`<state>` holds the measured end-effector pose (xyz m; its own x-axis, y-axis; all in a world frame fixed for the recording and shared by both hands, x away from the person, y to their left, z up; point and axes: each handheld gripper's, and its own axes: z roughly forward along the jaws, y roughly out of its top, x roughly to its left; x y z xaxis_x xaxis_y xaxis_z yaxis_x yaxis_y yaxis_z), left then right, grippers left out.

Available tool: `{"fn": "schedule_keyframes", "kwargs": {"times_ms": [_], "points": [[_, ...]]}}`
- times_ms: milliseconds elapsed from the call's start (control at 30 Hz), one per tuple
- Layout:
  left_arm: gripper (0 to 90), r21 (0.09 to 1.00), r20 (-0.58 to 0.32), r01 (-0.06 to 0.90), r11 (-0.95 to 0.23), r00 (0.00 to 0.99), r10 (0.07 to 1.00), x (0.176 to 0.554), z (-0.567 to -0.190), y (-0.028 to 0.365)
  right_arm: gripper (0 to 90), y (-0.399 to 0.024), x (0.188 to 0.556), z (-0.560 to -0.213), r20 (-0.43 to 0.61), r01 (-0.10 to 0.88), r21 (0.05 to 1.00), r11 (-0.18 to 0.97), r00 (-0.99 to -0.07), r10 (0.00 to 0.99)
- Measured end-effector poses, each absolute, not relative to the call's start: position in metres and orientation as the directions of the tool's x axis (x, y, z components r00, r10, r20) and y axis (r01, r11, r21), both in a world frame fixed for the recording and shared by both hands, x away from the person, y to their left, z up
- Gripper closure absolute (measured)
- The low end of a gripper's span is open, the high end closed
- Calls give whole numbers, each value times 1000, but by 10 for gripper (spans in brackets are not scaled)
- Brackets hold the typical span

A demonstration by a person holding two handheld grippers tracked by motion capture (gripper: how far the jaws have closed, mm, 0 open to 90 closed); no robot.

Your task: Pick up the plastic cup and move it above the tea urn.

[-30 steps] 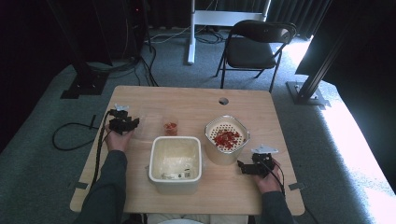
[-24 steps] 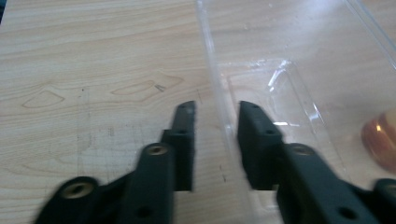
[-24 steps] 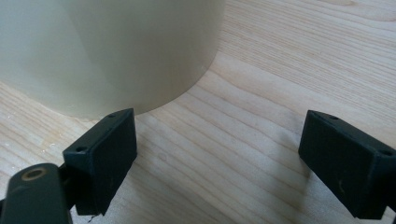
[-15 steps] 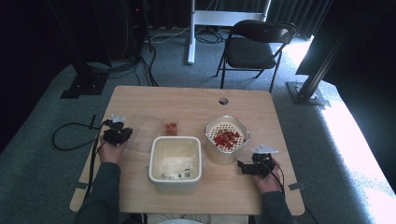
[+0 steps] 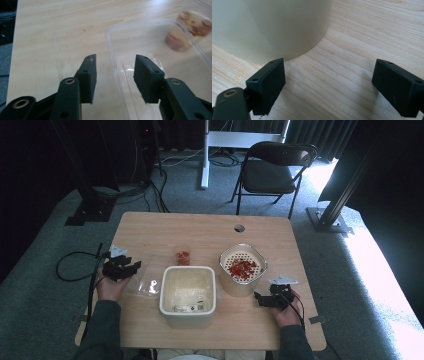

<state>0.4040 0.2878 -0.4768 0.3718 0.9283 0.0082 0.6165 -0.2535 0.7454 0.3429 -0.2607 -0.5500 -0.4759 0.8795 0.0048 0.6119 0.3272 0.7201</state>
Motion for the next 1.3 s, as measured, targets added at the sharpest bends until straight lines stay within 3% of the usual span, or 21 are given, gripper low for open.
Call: {"fn": "schedule_keyframes", "kwargs": {"times_ms": [200,300,333,567,833,967,1167,1300], "points": [[539,704,20,651,-285,383,924,439,-481,283,110,-261,343,-550,5,612,720,327,-476,879],[620,685,17,665,-296,392,920,445,-484,281,110,-261,343,-550,5,612,720,327,-476,879],[718,679,22,669,-302,392,920,444,-485,281,110,-261,343,-550,5,612,720,327,-476,879],[825,658,26,676,-331,418,908,439,-482,281,110,-261,343,-550,5,612,720,327,-476,879],[681,618,35,688,-381,459,887,440,-485,276,110,-261,343,-550,5,612,720,327,-476,879],[694,572,51,712,-408,465,884,438,-487,278,110,-261,343,-550,5,612,720,327,-476,879],[678,625,8,698,-350,442,897,426,-477,292,110,-261,343,-550,5,612,720,327,-476,879],[681,609,8,707,-360,448,894,423,-482,298,110,-261,343,-550,5,612,720,327,-476,879]]}}
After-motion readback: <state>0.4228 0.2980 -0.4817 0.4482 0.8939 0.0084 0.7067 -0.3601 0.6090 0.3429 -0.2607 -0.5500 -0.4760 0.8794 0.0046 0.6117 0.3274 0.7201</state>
